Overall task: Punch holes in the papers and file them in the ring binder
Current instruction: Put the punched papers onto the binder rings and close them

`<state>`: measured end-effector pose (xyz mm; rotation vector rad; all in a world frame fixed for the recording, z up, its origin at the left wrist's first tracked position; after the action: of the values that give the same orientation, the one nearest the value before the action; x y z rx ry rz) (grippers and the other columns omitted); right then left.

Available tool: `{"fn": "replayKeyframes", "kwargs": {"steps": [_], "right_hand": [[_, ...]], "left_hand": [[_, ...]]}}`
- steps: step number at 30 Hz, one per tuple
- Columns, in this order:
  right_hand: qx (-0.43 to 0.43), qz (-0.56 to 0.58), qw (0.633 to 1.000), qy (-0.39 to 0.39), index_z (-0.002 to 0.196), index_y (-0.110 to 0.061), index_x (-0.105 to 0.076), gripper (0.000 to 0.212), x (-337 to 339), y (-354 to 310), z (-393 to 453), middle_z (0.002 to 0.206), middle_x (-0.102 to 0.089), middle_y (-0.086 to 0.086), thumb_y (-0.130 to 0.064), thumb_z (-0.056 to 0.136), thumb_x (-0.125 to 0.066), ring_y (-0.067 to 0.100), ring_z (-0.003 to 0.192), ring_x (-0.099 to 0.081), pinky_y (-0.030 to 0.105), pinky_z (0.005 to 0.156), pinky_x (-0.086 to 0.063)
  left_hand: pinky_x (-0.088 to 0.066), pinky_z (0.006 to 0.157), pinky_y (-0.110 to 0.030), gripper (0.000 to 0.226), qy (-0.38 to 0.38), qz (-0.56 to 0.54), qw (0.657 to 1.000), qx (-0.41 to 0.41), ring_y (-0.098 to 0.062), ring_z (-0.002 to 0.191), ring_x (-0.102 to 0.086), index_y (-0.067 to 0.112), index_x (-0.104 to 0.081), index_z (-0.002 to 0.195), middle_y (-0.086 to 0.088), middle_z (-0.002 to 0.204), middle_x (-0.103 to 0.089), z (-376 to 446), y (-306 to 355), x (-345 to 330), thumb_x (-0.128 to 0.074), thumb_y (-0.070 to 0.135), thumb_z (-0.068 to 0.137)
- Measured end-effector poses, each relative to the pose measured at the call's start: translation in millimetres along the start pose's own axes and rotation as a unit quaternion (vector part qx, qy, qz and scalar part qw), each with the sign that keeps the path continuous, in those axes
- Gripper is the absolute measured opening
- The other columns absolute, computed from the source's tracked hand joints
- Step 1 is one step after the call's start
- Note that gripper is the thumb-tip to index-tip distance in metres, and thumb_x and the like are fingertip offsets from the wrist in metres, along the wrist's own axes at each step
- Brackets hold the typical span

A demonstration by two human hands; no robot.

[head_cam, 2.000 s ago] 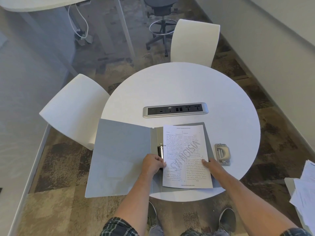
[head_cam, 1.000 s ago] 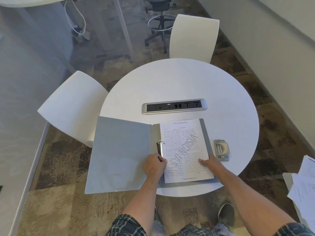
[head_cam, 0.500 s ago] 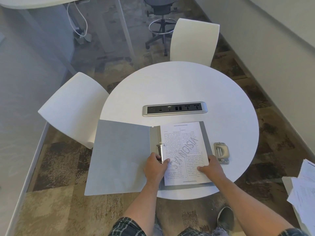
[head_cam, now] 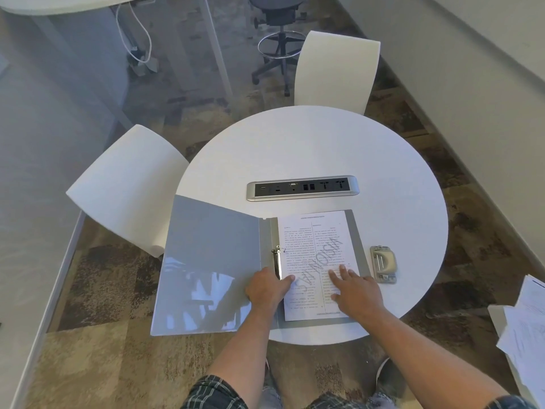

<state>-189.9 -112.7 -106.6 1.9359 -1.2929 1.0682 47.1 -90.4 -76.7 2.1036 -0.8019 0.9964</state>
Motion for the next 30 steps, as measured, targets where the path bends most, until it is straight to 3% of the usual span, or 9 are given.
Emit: {"fn": "replayKeyframes", "kwargs": {"steps": [5, 10, 15, 18, 23, 30], "right_hand": [[0.012, -0.032, 0.998, -0.047, 0.161, -0.034, -0.014, 0.079, 0, -5, 8, 0.17, -0.017, 0.003, -0.057, 0.095, -0.051, 0.026, 0.141, -0.047, 0.044, 0.101, -0.049], [0.01, -0.035, 0.998, -0.058, 0.161, -0.033, -0.012, 0.086, 3, -1, 9, 0.17, -0.015, 0.002, -0.053, 0.092, -0.059, 0.026, 0.142, -0.046, 0.044, 0.1, -0.05], [0.023, -0.037, 0.996, -0.075, 0.162, -0.035, -0.01, 0.086, 3, 1, 7, 0.171, -0.014, 0.001, -0.05, 0.093, -0.059, 0.027, 0.14, -0.048, 0.043, 0.098, -0.053], [0.029, -0.044, 0.996, -0.074, 0.162, -0.034, -0.01, 0.085, 4, 2, 6, 0.17, -0.014, 0.001, -0.05, 0.094, -0.058, 0.027, 0.139, -0.049, 0.043, 0.097, -0.055], [0.029, -0.046, 0.996, -0.064, 0.162, -0.035, -0.01, 0.084, 7, 1, 7, 0.17, -0.015, 0.001, -0.048, 0.094, -0.059, 0.027, 0.135, -0.053, 0.042, 0.093, -0.057], [0.025, -0.047, 0.997, -0.058, 0.161, -0.036, -0.01, 0.083, 5, 4, 9, 0.17, -0.016, 0.001, -0.047, 0.094, -0.058, 0.026, 0.134, -0.054, 0.042, 0.092, -0.057]], "left_hand": [[-0.061, 0.075, -0.035, 0.046, -0.021, -0.012, 0.999, 0.034, -0.021, 0.083, -0.069, 0.021, -0.06, 0.086, 0.002, 0.09, -0.071, 2, -7, -1, -0.076, 0.064, 0.078], [-0.044, 0.055, -0.026, 0.052, -0.039, -0.09, 0.993, 0.068, -0.021, 0.077, -0.063, 0.025, -0.046, 0.07, 0.003, 0.083, -0.062, 3, -8, 3, -0.087, 0.057, 0.071], [-0.055, 0.063, -0.03, 0.049, -0.085, -0.122, 0.985, 0.084, -0.026, 0.087, -0.075, 0.011, -0.063, 0.087, -0.008, 0.097, -0.076, 4, -7, -4, -0.092, 0.047, 0.07], [-0.051, 0.059, -0.029, 0.052, -0.094, -0.136, 0.982, 0.092, -0.027, 0.087, -0.076, 0.007, -0.068, 0.099, -0.009, 0.098, -0.077, 4, -7, -5, -0.092, 0.043, 0.071], [-0.046, 0.051, -0.024, 0.045, -0.11, -0.164, 0.974, 0.107, -0.021, 0.064, -0.068, 0.002, -0.072, 0.097, -0.012, 0.091, -0.078, 7, -9, -6, -0.091, 0.035, 0.073], [-0.051, 0.057, -0.026, 0.036, -0.108, -0.181, 0.971, 0.115, -0.021, 0.061, -0.068, 0.002, -0.071, 0.088, -0.011, 0.08, -0.077, 5, -8, -5, -0.089, 0.029, 0.073]]}}
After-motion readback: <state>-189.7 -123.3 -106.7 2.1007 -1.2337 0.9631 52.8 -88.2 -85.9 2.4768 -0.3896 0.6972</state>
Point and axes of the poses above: each hand's wrist, its own z-axis towards the middle knuckle, its own x-axis out of the back of the hand, y = z × x, the point moved 10 cm from there along z, towards the middle knuckle
